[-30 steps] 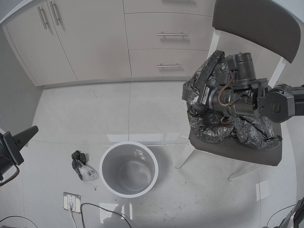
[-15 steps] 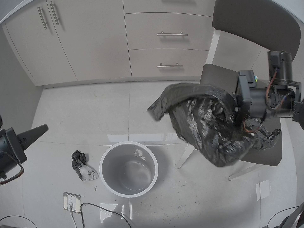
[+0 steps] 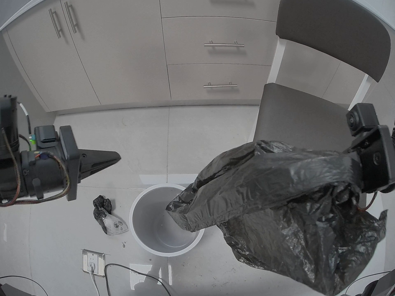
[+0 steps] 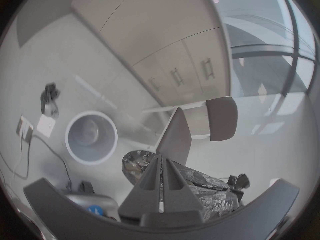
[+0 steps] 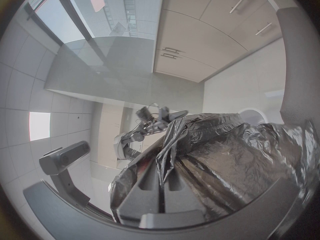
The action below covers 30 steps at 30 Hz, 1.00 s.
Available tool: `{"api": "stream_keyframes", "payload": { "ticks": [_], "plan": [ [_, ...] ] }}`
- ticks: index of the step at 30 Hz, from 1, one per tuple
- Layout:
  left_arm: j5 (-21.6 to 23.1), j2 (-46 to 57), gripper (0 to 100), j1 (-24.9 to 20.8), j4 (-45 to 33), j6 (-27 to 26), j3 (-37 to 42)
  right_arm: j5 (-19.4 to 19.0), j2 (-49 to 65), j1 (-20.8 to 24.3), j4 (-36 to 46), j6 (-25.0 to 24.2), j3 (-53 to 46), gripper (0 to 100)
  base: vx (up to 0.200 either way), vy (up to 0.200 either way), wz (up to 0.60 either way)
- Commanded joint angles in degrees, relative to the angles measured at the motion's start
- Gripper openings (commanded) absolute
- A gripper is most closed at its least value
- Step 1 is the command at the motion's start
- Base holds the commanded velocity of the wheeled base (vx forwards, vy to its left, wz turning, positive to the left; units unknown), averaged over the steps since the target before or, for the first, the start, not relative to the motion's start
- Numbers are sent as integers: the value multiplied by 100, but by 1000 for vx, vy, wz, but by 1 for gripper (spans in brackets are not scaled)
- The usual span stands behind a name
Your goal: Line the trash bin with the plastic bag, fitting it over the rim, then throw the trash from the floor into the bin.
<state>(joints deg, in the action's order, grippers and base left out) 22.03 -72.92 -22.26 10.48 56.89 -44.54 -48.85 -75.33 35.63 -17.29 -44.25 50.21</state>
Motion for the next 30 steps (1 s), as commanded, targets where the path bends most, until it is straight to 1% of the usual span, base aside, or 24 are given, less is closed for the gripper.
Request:
{"api": "stream_keyframes", "payload": {
  "ticks": [1, 3, 4, 5, 7, 12, 19, 20, 24, 27, 30],
  "plan": [
    [636, -829, 0, 55, -363, 498, -538, -11, 756, 242, 32, -5, -82, 0, 0, 0, 0],
    [908, -829, 0, 38, -372, 507, -538, -2, 835, 242, 85, 4, -38, 0, 0, 0, 0],
    [935, -837, 0, 38, -372, 498, -538, -2, 844, 242, 85, 4, -29, 0, 0, 0, 0],
    [1207, -864, 0, 38, -354, 498, -547, -2, 906, 242, 147, 4, 24, 0, 0, 0, 0],
    [1462, -1022, 0, 46, -345, 507, -573, -2, 950, 242, 226, 4, 50, 0, 0, 0, 0],
    [1480, -1277, 0, 64, -293, 489, -617, -2, 941, 242, 234, 13, 50, 0, 0, 0, 0],
    [1497, -1180, 0, 38, -249, 454, -617, -11, 862, 260, 234, 22, 129, 0, 0, 0, 0],
    [1497, -1180, 100, 38, -240, 445, -617, -11, 862, 286, 243, 22, 129, 0, 0, 0, 0],
    [1533, -1295, 100, 38, -152, 481, -687, -11, 862, 409, 261, 22, 173, 0, 0, 0, 0],
    [1550, -1374, 100, 38, -90, 463, -670, -11, 870, 418, 322, 22, 208, 0, 0, 0, 0],
    [1796, -1549, 100, 46, 33, 463, -661, -11, 870, 418, 560, 22, 366, 0, 0, 0, 0]
  ]
}}
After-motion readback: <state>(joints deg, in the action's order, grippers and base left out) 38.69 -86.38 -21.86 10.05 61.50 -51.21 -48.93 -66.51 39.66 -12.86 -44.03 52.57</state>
